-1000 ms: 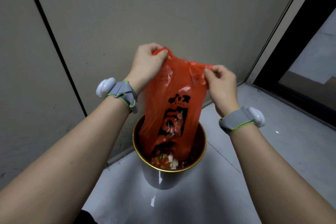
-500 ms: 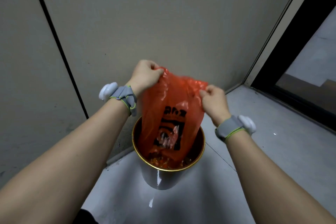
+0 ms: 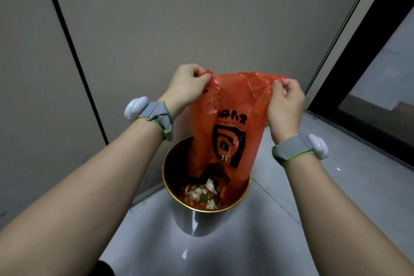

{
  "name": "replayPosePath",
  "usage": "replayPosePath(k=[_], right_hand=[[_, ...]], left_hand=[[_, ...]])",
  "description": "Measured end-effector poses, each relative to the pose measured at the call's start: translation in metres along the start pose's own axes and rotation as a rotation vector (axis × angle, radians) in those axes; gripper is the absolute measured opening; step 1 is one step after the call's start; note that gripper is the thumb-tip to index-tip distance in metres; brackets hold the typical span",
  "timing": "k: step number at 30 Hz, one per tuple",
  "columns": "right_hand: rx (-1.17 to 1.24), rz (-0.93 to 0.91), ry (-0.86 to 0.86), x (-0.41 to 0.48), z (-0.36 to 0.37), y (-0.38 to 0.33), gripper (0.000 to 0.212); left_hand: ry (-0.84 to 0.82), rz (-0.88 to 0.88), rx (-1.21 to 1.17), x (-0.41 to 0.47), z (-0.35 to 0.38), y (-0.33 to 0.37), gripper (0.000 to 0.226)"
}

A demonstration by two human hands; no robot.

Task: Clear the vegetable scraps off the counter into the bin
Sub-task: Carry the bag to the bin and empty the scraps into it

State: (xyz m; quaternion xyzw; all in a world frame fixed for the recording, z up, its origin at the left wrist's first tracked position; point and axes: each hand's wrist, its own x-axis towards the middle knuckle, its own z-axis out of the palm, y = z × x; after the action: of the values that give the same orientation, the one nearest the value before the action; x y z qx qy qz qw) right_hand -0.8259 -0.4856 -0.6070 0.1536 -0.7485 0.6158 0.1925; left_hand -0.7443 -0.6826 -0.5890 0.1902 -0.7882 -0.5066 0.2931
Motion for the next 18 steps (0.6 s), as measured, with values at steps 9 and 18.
replayPosePath(k=[9,18], right_hand=[[-0.021,-0.041,-0.027,-0.005,-0.003,-0.006,0.020],[-0.003,-0.005,-0.038,-0.001,-0.007,-0.012,0.020]], left_hand=[[0.088,0.068,0.045,-0.002,-0.003,0.012,0.031],[0.078,0.056,0.037,0.001,-0.005,0.002,0.026]])
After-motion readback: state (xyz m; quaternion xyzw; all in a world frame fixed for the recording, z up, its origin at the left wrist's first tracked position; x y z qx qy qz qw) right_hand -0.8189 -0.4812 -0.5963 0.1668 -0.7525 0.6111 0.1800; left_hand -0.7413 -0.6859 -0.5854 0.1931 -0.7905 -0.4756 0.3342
